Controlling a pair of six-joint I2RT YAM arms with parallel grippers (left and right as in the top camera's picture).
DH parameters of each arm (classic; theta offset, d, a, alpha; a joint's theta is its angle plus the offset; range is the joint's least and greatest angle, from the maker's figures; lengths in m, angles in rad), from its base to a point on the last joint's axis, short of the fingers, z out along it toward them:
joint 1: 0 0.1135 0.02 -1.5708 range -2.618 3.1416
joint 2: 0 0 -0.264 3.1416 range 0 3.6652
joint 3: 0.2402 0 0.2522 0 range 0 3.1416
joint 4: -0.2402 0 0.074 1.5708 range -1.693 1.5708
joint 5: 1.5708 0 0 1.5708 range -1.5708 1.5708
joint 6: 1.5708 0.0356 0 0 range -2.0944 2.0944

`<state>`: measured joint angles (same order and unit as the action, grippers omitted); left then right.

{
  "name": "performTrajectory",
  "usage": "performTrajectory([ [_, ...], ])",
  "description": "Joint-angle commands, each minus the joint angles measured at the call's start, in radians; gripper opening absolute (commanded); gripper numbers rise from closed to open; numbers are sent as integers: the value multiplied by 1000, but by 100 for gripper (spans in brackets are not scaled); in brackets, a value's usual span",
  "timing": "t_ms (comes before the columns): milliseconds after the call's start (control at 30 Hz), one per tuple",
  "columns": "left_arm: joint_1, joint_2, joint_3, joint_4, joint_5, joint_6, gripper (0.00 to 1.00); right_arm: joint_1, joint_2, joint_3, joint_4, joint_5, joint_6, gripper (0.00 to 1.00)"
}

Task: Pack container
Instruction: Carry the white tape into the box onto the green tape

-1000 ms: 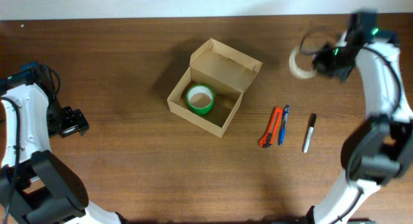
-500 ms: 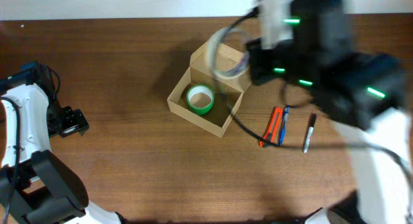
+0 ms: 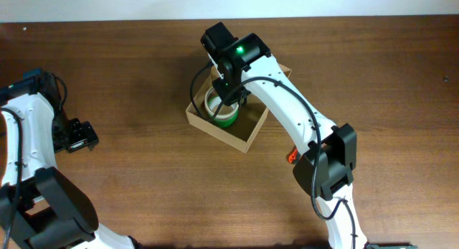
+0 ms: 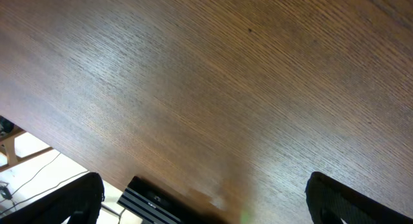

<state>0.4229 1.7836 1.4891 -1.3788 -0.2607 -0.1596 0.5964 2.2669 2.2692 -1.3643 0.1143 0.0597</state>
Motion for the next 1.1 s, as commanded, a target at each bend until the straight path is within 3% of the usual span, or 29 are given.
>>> performTrajectory([
  [0,3,-9,-6,0,4,12,100,-9,8,13,22,13,0,4],
  [1067,3,-9,-6,0,4,12,100,-48,162,13,139,-31,50,4],
])
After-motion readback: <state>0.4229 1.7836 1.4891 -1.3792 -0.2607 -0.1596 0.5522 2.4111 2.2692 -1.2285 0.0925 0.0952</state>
